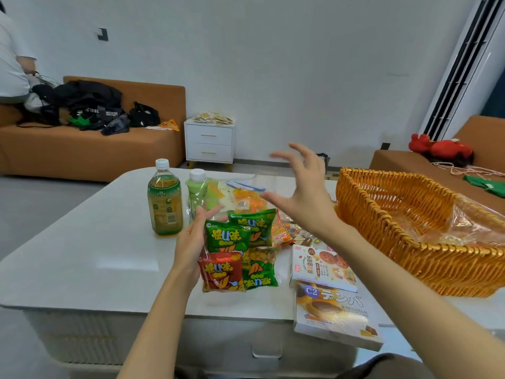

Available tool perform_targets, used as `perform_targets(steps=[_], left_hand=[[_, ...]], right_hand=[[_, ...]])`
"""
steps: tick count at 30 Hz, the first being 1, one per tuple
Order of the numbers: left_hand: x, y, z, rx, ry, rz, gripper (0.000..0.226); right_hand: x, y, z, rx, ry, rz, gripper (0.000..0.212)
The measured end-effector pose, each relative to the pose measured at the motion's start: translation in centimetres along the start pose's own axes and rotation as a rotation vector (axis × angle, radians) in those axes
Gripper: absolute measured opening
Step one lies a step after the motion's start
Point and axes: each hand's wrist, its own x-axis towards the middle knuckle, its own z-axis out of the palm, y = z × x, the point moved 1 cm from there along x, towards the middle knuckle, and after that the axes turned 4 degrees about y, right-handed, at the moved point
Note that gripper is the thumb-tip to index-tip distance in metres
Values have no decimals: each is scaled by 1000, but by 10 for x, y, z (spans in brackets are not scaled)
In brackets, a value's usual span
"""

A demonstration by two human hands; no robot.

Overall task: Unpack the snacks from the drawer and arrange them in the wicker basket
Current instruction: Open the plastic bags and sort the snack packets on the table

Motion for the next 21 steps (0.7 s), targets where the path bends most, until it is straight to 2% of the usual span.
perform_targets(steps=[1, 2, 3, 4, 5, 7, 9, 13, 15, 18, 20, 21], left_hand=[[0, 1, 0, -5, -3, -2, 42], [0, 2, 0, -11, -7, -13, 43], [-1, 2, 1, -16, -16, -35, 44], [-1, 2, 1, -20, -31, -61, 44], [0, 0, 1, -14, -39, -87, 43], [-3, 1, 3, 28, -41, -122, 40], [-3, 3, 2, 63, -36, -117, 36], [0, 2, -6, 145, -38, -73, 29], [3, 0, -9, 209, -53, -57, 27], [7, 0, -11, 227, -78, -55, 28], [10, -1, -14, 253, -53, -60, 27], [11, -3, -14, 278, -33, -60, 28]], right_hand=[[-7, 1, 0, 151, -70, 152, 79], [-14, 3, 1, 303, -190, 306, 89], [-22, 8, 4, 433, -337, 441, 86], [-30, 11, 8, 521, -472, 520, 75], [-37, 16, 12, 568, -537, 545, 67], [-48, 22, 20, 647, -472, 541, 73], [-52, 20, 24, 700, -327, 562, 74], [-59, 20, 30, 767, -97, 693, 35], [-65, 22, 36, 763, -35, 747, 26], [-69, 23, 40, 775, -12, 735, 29], [-70, 27, 44, 726, -104, 704, 37], [-71, 30, 45, 719, -163, 694, 33]])
